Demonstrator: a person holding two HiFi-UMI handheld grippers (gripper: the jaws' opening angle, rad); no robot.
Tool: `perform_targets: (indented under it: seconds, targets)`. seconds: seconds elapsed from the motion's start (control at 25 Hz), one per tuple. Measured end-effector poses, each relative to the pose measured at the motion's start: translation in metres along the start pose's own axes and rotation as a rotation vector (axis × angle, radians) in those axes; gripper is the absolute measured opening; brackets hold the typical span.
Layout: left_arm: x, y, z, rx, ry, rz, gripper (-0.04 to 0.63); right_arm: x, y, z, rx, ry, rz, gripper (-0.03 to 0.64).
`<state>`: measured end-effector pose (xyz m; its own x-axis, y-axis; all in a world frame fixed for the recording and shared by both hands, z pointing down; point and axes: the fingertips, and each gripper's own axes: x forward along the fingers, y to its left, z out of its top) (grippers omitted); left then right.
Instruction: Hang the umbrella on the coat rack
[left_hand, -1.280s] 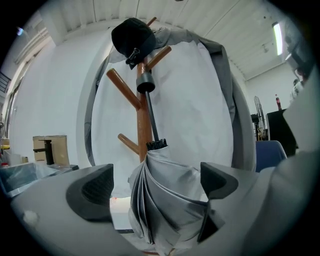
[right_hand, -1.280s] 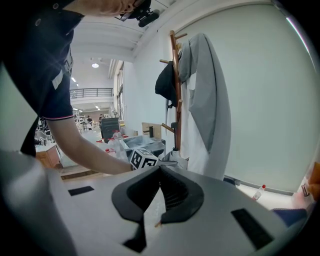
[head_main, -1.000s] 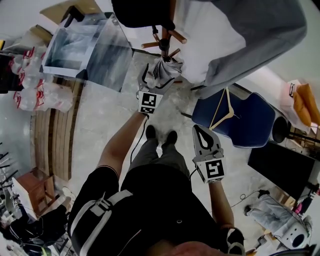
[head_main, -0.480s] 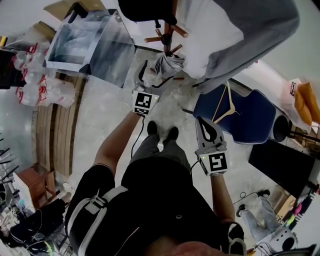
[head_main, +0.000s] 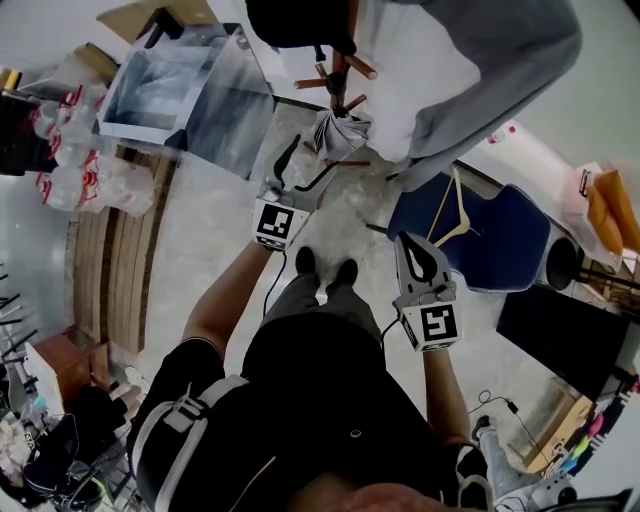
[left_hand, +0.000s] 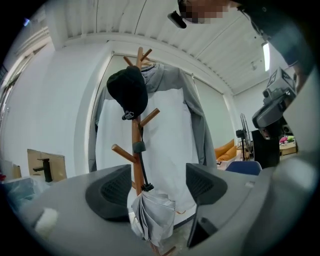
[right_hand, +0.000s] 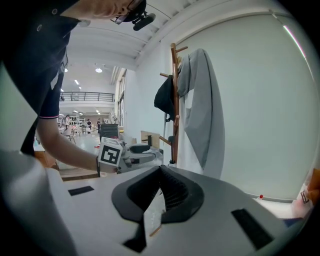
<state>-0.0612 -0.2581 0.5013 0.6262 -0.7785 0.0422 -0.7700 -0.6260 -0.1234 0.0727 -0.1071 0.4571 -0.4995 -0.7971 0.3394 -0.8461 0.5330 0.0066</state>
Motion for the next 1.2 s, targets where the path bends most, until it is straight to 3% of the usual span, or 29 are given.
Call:
perform_targets:
  seconds: [0.2, 0.56, 1.2]
  targets:
    - [-0.016, -0.005, 0.032, -0.007, -0.079, -0.006, 0.204, -0.003, -0.002, 0.001, -0.004, 0.017, -0.006, 0.002]
    - [-0.042, -0.009, 0.076, -0.034, -0.115, 0.004, 0.009, -0.006, -0.003, 0.012, -0.007, -0.013, -0.009, 0.002]
    - [-0.098, -0.003, 0.102, -0.035, -0.048, 0.102, -0.002, -0.014, -0.004, 0.040, -0.033, -0.135, -0.055, 0.002]
